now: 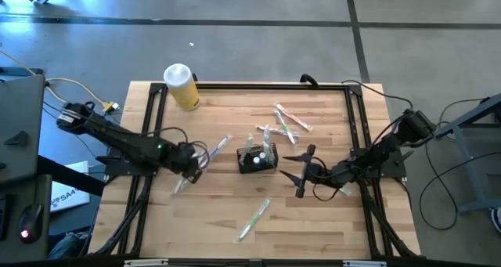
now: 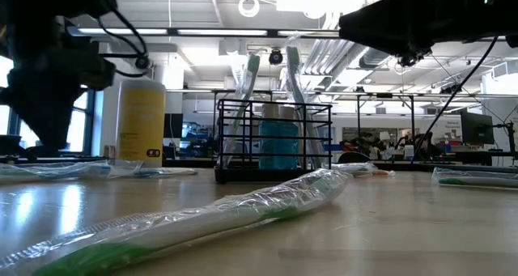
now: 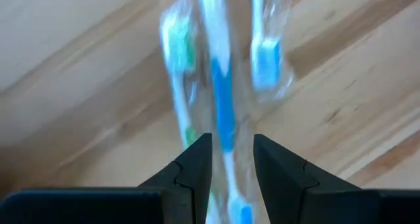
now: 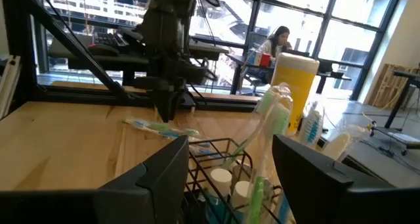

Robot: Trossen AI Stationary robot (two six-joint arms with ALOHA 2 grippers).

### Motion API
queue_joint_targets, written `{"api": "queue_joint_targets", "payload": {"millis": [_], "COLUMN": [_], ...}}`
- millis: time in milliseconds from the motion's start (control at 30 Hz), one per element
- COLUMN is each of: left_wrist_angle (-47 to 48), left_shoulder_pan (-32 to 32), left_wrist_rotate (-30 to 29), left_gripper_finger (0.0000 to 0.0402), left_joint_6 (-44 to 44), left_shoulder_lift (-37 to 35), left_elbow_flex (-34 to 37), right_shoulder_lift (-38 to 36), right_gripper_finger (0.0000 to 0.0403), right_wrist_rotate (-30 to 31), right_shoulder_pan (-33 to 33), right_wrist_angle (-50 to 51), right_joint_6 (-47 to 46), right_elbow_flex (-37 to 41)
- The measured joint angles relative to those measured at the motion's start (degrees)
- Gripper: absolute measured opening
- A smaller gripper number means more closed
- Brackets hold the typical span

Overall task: Pick & Place toothbrushing station
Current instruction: Put the green toothbrush into the wire organizer

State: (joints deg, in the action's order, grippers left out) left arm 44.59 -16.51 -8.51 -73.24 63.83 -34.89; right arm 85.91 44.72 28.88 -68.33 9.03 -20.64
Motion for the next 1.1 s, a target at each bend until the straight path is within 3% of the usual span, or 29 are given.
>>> {"api": "queue_joint_targets", "payload": {"millis": [167, 433, 800, 1100], "left_wrist_angle": [-3.26, -0.68, 0.11, -1.01], "left_shoulder_pan": [4.93, 9.14, 9.01, 9.01], "left_wrist_rotate": [0.46, 0.48, -1.01, -1.10], "left_gripper_finger": [0.0109, 0.0109, 0.0109, 0.0109], "left_joint_6": [4.10, 4.04, 3.58, 3.86], "left_shoulder_lift": [0.78, 2.84, 3.17, 10.15], "left_elbow_flex": [0.00, 0.00, 0.00, 0.00], "right_shoulder_lift": [0.00, 0.00, 0.00, 0.00], "right_gripper_finger": [0.0212, 0.0212, 0.0212, 0.0212], "right_wrist_rotate": [-0.39, -1.65, -1.65, -1.72], "right_shoulder_pan": [-0.59, -0.50, -0.51, -0.51], "right_wrist_angle": [1.04, 0.99, 0.85, 0.98], "right_joint_6": [-0.45, -0.47, -0.46, -0.45], "right_elbow_flex": [0.00, 0.00, 0.00, 0.00]}}
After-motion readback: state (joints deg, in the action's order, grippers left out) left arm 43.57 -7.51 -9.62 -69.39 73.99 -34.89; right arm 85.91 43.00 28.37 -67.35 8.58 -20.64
